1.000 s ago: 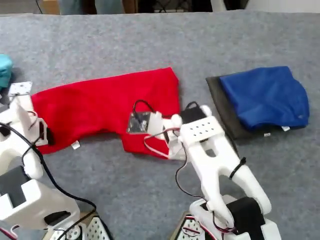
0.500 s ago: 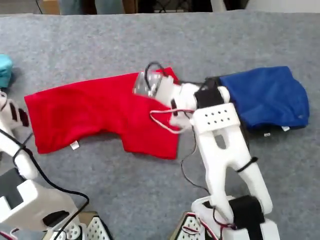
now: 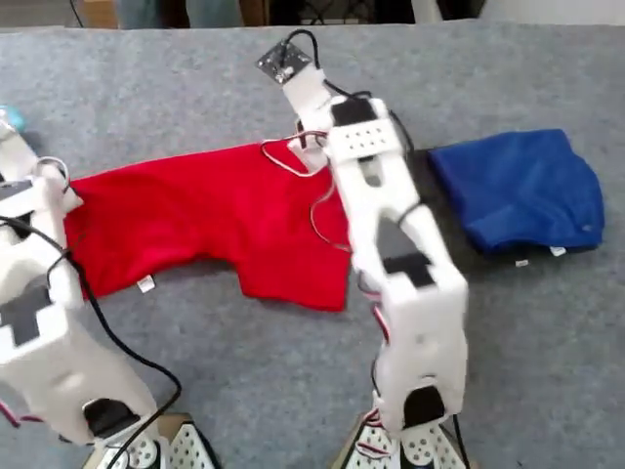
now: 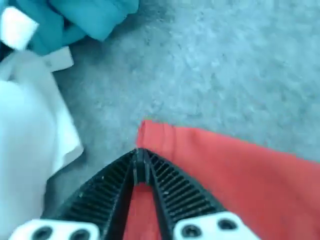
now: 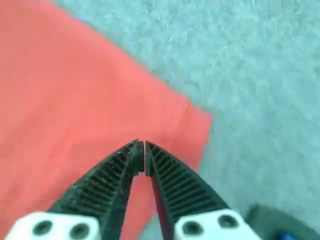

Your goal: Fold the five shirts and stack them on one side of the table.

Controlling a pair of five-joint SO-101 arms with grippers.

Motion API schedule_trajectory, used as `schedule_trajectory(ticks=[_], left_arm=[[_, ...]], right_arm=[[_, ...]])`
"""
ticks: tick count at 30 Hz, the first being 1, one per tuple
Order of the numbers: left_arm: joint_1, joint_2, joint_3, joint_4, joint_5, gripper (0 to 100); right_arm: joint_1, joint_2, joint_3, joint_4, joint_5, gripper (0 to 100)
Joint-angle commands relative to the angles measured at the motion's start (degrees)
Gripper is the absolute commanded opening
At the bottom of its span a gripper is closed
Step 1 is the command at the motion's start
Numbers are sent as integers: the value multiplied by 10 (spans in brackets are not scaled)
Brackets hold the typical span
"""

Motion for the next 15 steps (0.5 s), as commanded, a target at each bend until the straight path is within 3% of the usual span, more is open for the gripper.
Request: schedule_trajectory(ticks=[1,5,9,15], left_arm=[[0,43,-36,-57,-13,29],[-7,49,-64,-32,-63,29],[6,50,-63,-35,-70,29],[7,48,-58,-49,-66,29]], right_arm=[[13,123,-148,-8,-8,15],[43,236,-257,9,-29,15],[55,290,-379,86,-67,15],[55,350,-499,135,-62,15]])
